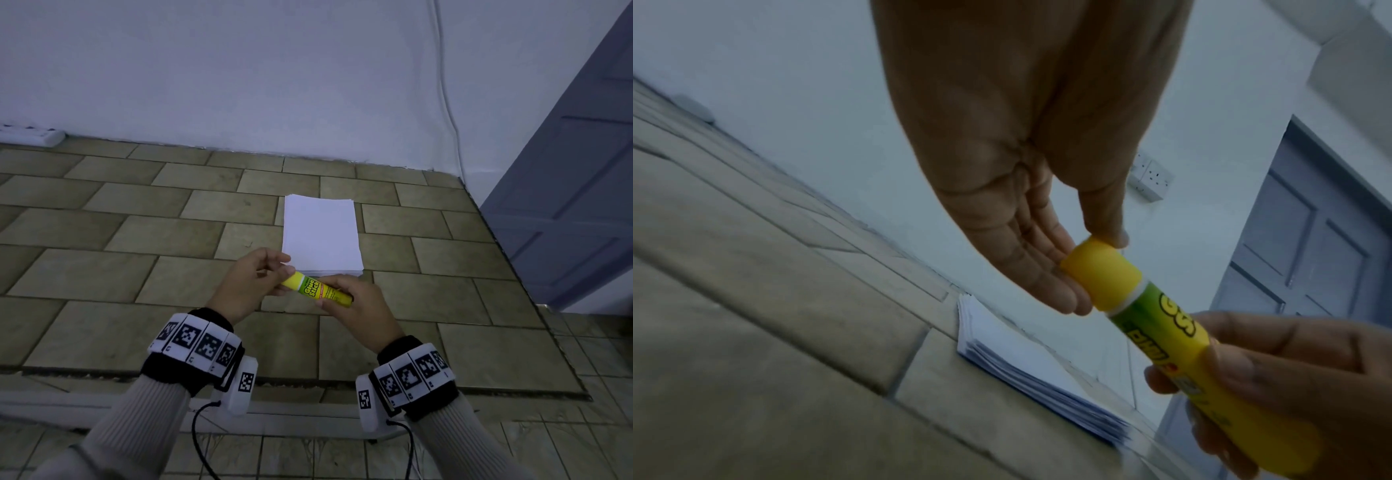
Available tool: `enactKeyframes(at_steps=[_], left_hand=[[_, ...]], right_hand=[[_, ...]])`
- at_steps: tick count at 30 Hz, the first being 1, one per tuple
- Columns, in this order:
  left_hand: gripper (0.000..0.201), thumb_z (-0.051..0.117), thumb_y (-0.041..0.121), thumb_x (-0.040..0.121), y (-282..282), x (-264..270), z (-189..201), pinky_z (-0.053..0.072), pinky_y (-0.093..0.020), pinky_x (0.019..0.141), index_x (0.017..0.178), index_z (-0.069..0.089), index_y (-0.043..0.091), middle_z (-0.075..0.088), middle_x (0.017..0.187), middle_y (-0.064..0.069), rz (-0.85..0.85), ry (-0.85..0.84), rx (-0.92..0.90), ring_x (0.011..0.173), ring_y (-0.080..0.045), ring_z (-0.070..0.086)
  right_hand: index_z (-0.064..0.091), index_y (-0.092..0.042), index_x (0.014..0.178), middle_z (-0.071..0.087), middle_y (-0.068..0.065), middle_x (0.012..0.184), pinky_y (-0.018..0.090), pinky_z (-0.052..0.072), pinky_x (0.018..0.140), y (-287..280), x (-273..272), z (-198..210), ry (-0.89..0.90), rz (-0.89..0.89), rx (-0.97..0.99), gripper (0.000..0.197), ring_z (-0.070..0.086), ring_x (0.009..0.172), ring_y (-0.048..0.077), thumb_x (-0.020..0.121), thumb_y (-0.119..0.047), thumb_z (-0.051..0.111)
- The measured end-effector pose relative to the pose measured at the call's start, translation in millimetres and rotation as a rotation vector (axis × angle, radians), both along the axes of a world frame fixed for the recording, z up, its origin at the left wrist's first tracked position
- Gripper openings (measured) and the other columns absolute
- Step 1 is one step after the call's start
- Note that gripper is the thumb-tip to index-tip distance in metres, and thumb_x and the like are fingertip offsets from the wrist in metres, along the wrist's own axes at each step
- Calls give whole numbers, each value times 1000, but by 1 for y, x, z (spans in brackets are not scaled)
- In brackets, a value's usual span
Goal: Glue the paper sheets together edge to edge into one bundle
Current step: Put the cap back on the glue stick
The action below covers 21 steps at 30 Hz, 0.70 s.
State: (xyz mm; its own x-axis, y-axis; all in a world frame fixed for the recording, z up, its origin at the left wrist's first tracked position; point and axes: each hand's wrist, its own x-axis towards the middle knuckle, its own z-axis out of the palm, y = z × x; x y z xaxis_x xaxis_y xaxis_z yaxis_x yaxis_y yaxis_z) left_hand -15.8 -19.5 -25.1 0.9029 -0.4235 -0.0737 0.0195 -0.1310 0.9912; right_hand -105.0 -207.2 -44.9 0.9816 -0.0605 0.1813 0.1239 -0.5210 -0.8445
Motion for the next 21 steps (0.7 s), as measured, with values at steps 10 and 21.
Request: enactKeyframes(at_steps=[10, 21], left_hand=[[43, 70, 42, 75, -3, 4, 11, 59, -33, 75, 99, 65, 7, 71, 90, -2, -52, 40, 15, 82, -19, 71], [10, 64, 12, 91, 3, 14, 4, 56, -23, 75, 100, 68, 10, 71, 88, -5, -316, -133, 101, 80, -12, 68]], right_hand=[[68, -14, 111, 66, -12, 88, 9, 43, 70, -5, -5, 5, -67, 10, 40, 23, 59, 81, -1, 87, -16, 67], [67, -7, 112, 62, -20, 72, 7, 39, 64, -8, -3, 9, 7, 43, 102, 21, 55, 68, -8, 93, -11, 59]])
